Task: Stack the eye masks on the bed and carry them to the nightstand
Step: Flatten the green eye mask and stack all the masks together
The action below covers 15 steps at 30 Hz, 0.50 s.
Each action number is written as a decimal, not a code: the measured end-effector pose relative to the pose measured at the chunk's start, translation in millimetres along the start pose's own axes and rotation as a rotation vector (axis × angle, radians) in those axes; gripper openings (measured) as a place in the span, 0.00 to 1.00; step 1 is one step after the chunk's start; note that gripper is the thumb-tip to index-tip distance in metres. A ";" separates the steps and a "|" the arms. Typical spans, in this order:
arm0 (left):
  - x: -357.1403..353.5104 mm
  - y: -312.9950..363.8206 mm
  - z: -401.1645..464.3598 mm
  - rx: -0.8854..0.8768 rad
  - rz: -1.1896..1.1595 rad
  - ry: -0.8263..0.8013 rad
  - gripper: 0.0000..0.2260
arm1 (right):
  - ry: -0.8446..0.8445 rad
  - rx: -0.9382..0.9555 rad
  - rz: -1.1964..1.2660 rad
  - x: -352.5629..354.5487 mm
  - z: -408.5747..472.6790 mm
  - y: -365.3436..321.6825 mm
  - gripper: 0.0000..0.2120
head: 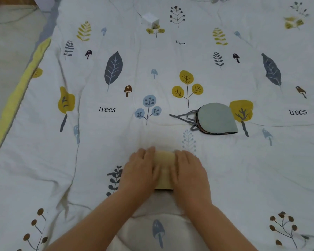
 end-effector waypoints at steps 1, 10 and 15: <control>5.3 0.1 3.0 0.095 -0.045 -0.005 0.20 | 0.052 -0.065 0.060 9.3 3.3 1.9 0.21; -5.3 16.6 12.7 0.322 -0.236 -0.265 0.11 | -0.132 -0.406 0.310 14.2 12.5 21.2 0.14; 3.3 55.4 28.7 0.256 -0.423 -0.202 0.09 | 0.125 -0.381 0.434 49.2 33.4 45.7 0.08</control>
Point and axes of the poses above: each hand's wrist, its own z-axis towards the middle knuckle, its own x-axis out of the back of the hand, y = z × x, the point moved 4 cm from there along z, towards the middle knuckle, and after that the axes turned 15 degrees about y, right-handed, at the moved point
